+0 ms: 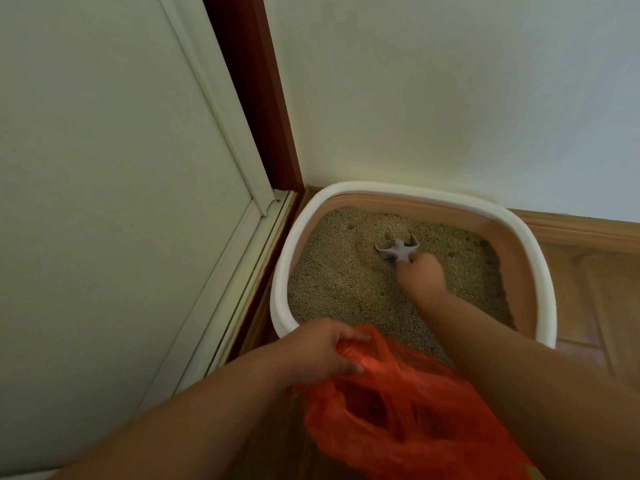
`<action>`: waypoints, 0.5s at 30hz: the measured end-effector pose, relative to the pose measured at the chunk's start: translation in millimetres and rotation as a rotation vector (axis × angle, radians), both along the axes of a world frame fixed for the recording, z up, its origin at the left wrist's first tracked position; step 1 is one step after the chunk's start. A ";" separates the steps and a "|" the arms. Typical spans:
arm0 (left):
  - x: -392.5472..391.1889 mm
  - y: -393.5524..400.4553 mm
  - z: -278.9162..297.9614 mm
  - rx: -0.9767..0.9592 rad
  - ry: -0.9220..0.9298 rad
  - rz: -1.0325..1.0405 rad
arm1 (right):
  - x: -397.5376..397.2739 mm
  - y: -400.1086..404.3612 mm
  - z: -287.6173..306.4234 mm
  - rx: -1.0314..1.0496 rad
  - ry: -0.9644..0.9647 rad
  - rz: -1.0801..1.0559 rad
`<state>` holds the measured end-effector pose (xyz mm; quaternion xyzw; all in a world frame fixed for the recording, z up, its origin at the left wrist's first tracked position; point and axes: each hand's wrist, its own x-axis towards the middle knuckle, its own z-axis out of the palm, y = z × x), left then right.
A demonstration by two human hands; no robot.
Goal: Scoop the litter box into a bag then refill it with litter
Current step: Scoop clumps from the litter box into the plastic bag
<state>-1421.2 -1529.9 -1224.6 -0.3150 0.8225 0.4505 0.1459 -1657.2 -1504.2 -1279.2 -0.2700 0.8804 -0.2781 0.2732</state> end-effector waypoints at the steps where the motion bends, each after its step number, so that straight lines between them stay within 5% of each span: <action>1: 0.1 -0.5 -0.6 -0.011 0.003 -0.010 | 3.7 -1.5 -2.6 -0.023 -0.025 -0.048; 15: 1.3 0.4 -3.4 -0.005 -0.005 -0.010 | 11.0 16.3 -22.3 -0.218 -0.074 -0.096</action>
